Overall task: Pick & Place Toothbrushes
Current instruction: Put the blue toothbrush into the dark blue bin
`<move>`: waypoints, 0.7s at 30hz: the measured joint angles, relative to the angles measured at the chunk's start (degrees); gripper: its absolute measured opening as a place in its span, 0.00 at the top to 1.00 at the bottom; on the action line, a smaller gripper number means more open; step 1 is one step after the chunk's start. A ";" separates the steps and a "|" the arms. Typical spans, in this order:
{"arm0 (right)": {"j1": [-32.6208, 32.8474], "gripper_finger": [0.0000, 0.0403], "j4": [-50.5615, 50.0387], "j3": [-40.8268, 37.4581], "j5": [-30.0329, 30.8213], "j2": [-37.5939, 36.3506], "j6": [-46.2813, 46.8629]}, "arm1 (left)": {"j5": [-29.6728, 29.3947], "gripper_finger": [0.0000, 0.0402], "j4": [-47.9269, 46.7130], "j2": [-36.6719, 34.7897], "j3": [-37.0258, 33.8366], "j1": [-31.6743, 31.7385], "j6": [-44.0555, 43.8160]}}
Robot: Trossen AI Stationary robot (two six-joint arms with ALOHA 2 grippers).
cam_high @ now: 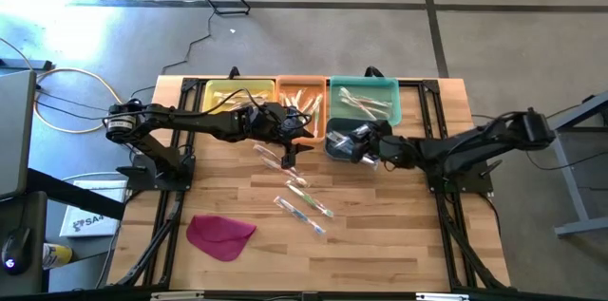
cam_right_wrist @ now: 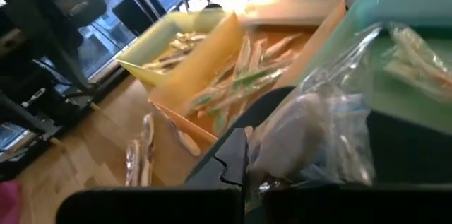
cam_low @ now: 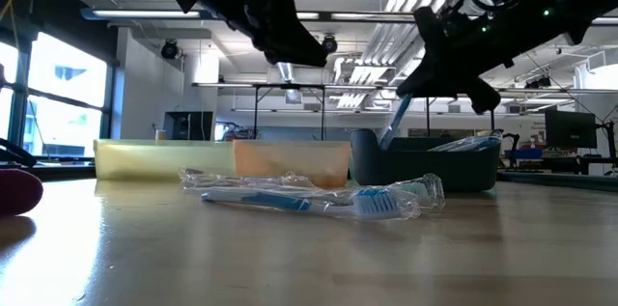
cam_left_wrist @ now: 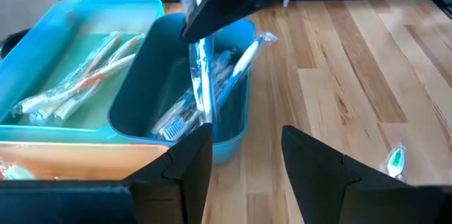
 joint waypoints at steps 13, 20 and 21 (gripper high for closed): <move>-2.79 0.73 -0.86 -0.01 -5.04 1.70 -3.62 | -0.90 0.59 -0.25 0.00 -0.07 0.00 -0.01; -2.75 0.66 -1.92 0.01 -1.46 1.68 -9.74 | -1.33 0.59 -0.29 0.00 -0.07 0.00 -0.01; -2.75 0.66 -2.49 0.00 -0.40 1.68 -9.83 | -1.33 0.59 -0.36 0.00 -0.07 0.00 -0.01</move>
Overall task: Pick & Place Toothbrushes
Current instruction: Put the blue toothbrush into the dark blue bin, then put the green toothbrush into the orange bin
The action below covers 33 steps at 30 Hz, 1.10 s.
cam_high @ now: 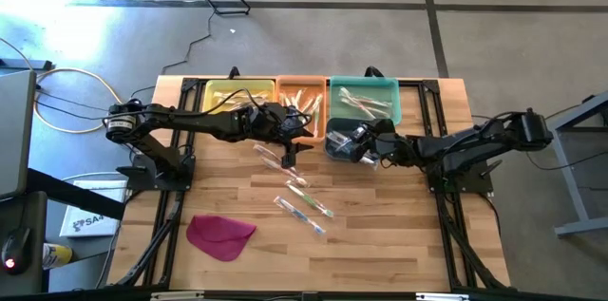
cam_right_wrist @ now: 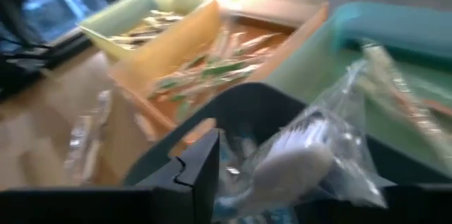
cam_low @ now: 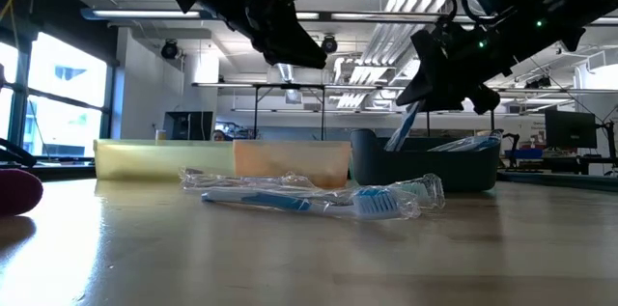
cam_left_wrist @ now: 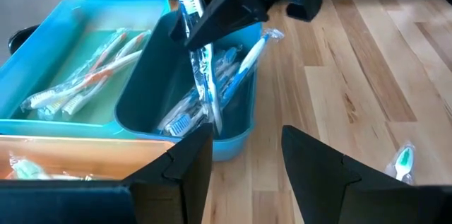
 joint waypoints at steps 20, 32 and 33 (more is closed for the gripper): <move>2.20 0.68 -4.60 -0.01 3.92 -6.16 -15.42 | -4.13 0.59 -3.32 0.00 0.00 0.02 0.37; 2.49 0.68 -10.79 -0.01 3.63 -13.50 -16.39 | -4.36 0.59 -3.93 0.00 0.00 0.02 0.37; 2.49 0.68 -10.54 -0.01 3.03 -14.18 -16.36 | -4.63 0.59 -4.20 0.00 0.00 0.02 0.10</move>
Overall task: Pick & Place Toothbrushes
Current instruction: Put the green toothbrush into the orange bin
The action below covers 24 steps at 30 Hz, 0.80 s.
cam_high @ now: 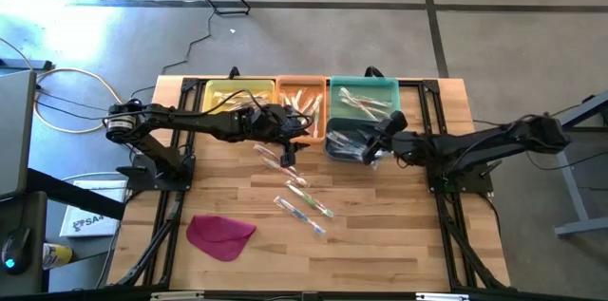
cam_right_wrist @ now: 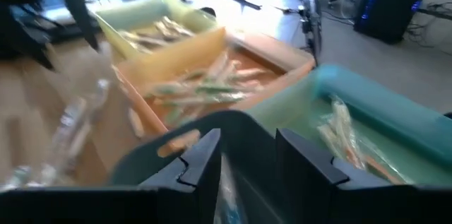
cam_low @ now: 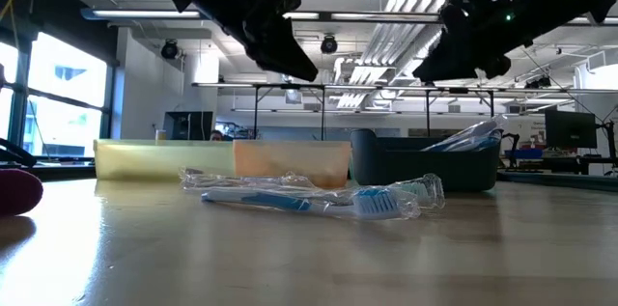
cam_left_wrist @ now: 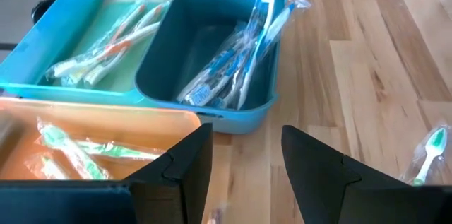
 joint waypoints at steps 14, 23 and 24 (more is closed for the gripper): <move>2.16 0.68 12.29 0.00 -26.25 -3.70 5.10 | -0.77 0.59 -6.10 -0.55 0.04 -0.07 -1.81; 8.86 0.68 12.59 0.00 -19.45 -3.48 4.52 | -0.71 0.59 -14.72 -0.55 0.04 -2.83 0.12; 9.44 0.68 12.63 0.00 -18.31 -3.48 4.51 | -0.71 0.59 -15.14 -0.55 0.04 -3.71 1.10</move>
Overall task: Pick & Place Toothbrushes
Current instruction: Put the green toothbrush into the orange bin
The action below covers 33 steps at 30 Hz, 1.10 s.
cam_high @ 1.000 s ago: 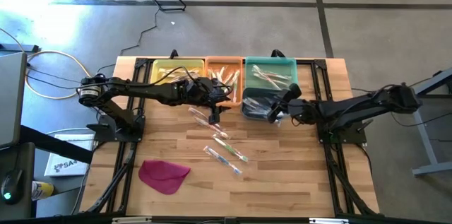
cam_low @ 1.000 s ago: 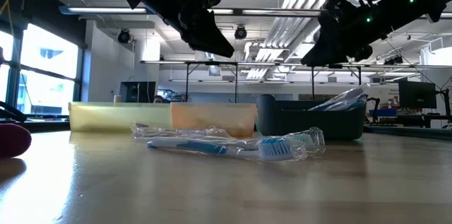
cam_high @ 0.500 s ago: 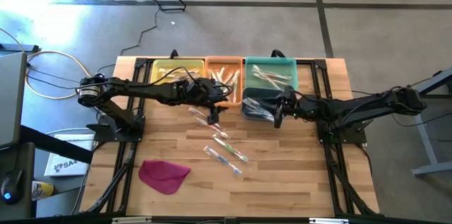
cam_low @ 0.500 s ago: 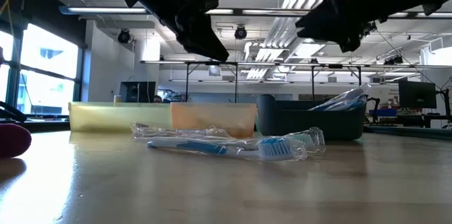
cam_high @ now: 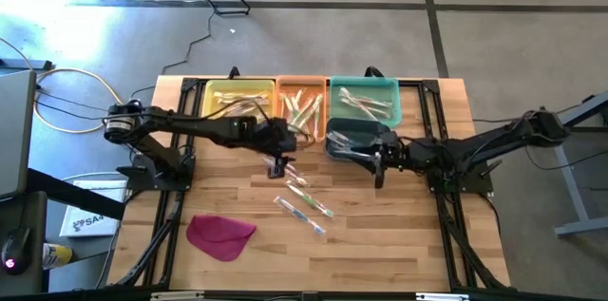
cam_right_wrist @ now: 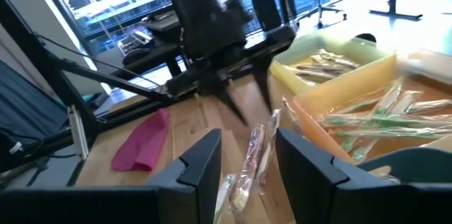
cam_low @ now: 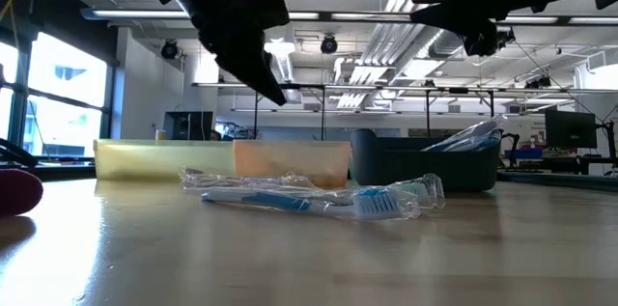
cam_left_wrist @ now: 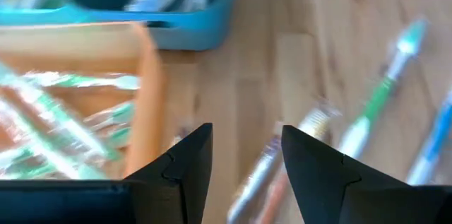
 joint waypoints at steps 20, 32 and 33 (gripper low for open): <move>5.24 0.68 12.45 0.06 5.99 9.92 0.38 | -3.84 0.83 3.56 -5.08 -1.06 -6.11 6.46; 6.32 0.68 6.54 9.87 6.25 18.62 -4.33 | -3.79 0.98 17.20 -17.17 -15.36 -6.11 3.53; 6.32 0.68 4.04 11.26 6.84 19.03 -4.33 | -3.77 0.98 18.50 -18.25 -16.09 -6.08 3.45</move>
